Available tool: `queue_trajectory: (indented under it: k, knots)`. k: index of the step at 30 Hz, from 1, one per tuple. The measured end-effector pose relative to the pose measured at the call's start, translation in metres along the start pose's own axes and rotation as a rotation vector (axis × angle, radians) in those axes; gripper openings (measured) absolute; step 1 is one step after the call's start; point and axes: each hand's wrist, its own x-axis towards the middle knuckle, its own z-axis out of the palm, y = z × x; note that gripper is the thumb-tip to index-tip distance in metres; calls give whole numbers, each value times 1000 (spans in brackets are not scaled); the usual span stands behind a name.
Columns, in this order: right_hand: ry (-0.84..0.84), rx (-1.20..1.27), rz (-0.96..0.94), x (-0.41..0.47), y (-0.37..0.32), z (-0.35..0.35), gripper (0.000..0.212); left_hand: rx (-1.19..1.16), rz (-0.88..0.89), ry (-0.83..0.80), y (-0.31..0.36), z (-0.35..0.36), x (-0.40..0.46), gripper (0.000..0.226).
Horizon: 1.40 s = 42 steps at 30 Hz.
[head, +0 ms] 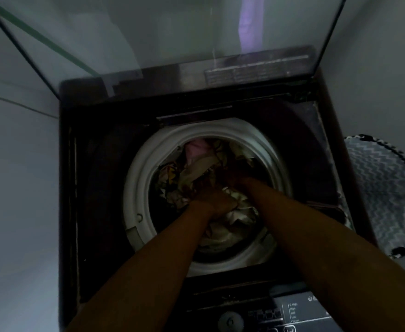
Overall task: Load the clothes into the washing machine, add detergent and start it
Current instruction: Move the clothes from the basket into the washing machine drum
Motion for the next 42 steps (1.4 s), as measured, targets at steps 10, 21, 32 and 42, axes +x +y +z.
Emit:
queue_trajectory:
  k: [10, 21, 32, 42]
  knots:
    - [-71, -222, -42, -22, -15, -24, 79, 49, 138, 355, -6, -60, -10, 39]
    - [28, -125, -260, -89, -22, -61, 43, -217, 270, 777, 45, -32, -46, 31]
    - [754, 362, -572, -176, 36, -137, 26, -414, 656, 937, 185, -8, -84, 35]
    - [911, 544, -216, -155, 198, -160, 8, 218, 888, 452, 279, 43, -17, 31]
